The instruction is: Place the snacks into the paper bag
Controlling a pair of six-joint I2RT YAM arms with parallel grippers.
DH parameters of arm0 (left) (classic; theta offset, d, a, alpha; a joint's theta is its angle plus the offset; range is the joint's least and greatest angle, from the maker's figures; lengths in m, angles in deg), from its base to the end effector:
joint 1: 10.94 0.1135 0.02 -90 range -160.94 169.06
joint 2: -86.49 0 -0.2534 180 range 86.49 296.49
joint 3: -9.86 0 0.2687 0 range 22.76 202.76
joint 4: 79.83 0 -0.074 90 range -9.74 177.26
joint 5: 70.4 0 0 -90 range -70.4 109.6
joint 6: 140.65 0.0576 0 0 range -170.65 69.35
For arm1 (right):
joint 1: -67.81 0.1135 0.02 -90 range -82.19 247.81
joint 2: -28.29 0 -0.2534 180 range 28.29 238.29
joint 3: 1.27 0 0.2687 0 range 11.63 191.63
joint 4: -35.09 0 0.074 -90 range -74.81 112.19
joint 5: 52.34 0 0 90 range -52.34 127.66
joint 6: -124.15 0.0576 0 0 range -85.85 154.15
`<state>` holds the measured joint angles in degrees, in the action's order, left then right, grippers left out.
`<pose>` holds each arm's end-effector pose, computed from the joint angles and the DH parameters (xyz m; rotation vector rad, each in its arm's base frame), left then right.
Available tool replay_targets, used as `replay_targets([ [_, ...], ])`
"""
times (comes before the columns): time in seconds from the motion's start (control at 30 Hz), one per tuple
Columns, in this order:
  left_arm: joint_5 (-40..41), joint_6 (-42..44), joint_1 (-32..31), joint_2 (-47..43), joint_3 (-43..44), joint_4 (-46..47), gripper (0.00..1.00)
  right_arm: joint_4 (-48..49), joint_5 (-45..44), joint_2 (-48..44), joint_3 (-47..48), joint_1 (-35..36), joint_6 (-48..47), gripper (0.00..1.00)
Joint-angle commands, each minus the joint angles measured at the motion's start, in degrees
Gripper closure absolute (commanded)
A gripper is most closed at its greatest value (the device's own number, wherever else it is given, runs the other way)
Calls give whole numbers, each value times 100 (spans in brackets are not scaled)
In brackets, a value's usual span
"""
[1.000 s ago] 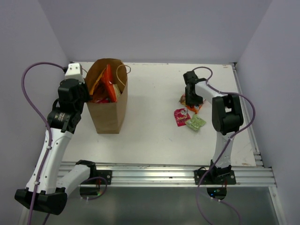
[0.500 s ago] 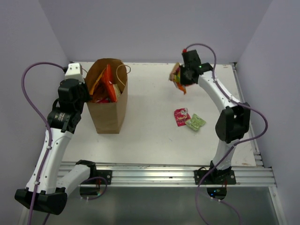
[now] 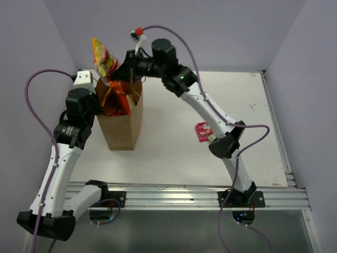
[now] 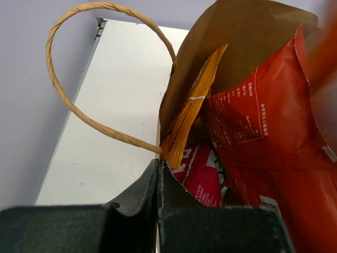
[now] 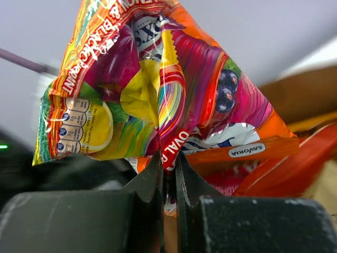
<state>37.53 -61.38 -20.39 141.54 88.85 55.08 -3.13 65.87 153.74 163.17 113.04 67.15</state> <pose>0.2402 -0.0220 0.3838 -0.2279 1.9082 0.0673 0.3332 0.3745 0.4907 -0.6121 1.6455 1.4196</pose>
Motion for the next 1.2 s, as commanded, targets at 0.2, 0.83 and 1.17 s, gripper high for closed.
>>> replay_targets([
  [0.2, -18, 53, -4, -161, 54, 160, 100, -1544, -978, 420, -379, 311, -793, 100],
  [0.83, -53, 9, -4, -196, -43, 204, 100, -1537, -3494, -2163, -2176, 320, -2436, 18],
  [1.17, -53, 35, -4, -179, -78, 257, 100, -940, -4359, -3966, -7374, -1270, -1560, 14],
])
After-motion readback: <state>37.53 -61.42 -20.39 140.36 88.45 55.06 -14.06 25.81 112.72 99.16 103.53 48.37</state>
